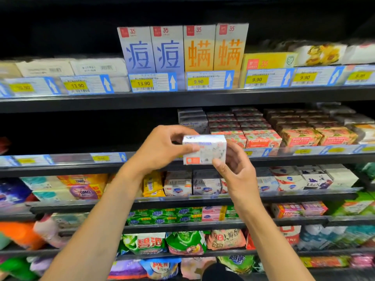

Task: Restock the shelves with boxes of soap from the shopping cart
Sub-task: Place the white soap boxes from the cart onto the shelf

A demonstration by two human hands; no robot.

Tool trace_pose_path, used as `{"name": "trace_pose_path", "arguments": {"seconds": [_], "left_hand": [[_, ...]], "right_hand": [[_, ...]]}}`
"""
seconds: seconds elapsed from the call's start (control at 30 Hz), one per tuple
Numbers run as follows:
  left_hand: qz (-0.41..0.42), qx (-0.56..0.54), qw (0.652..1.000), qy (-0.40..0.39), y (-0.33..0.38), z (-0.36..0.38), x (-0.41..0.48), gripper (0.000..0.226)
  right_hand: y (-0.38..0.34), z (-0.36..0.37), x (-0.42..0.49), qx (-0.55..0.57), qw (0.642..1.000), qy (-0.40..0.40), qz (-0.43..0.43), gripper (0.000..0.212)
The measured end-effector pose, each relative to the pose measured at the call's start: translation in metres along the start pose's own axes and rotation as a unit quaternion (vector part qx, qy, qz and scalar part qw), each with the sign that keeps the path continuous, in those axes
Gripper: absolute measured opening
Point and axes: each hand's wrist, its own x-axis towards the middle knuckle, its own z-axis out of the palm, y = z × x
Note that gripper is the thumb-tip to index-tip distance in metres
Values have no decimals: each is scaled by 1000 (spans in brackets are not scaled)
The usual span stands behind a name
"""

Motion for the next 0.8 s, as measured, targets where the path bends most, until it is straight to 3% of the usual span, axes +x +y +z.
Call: {"name": "trace_pose_path", "arguments": {"seconds": [0.07, 0.13, 0.23, 0.5, 0.67, 0.8], "left_hand": [[-12, -17, 999, 39, -3, -12, 10, 28], [-28, 5, 998, 56, -10, -20, 25, 30], [-73, 65, 994, 51, -26, -20, 48, 36], [-79, 160, 983, 32, -69, -1, 86, 41], [-2, 260, 964, 52, -76, 1, 99, 36], [-3, 272, 962, 2, -75, 0, 102, 64]], "right_hand": [[11, -5, 0, -125, 991, -1, -44, 43], [28, -12, 0, -279, 954, -1, -109, 37], [50, -18, 3, -390, 904, -37, -172, 41], [66, -22, 7, -425, 878, -37, -216, 37], [71, -24, 6, -407, 884, -36, -226, 34], [72, -22, 7, -413, 882, -30, -224, 33]]}}
